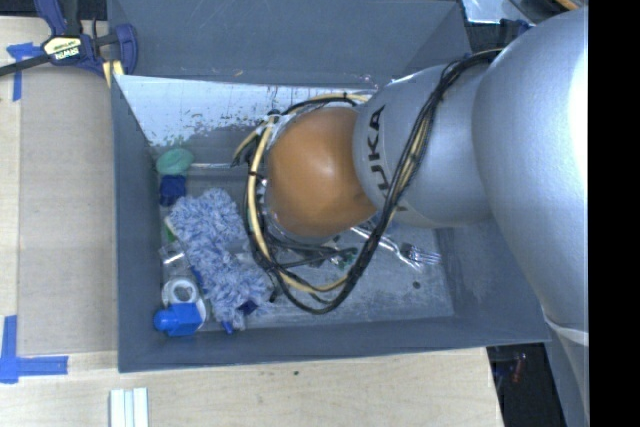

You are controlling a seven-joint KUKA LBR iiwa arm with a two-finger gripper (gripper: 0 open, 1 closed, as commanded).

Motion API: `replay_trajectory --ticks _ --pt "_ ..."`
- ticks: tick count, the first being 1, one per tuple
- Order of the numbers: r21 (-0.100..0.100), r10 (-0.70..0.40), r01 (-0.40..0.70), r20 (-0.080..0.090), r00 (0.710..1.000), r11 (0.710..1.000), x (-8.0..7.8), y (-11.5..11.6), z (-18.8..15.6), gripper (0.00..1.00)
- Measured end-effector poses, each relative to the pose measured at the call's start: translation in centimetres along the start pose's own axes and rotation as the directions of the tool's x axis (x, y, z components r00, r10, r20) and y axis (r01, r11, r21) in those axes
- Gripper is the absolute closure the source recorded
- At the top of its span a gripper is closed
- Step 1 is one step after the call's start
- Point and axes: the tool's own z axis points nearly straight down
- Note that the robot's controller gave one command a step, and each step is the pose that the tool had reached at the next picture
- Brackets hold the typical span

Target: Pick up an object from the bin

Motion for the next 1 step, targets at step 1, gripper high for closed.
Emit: replay_trajectory --ticks 1 --pt "0.000 0.000 0.000 0.000 1.000 1.000 0.00 0.00 0.00 1.00"
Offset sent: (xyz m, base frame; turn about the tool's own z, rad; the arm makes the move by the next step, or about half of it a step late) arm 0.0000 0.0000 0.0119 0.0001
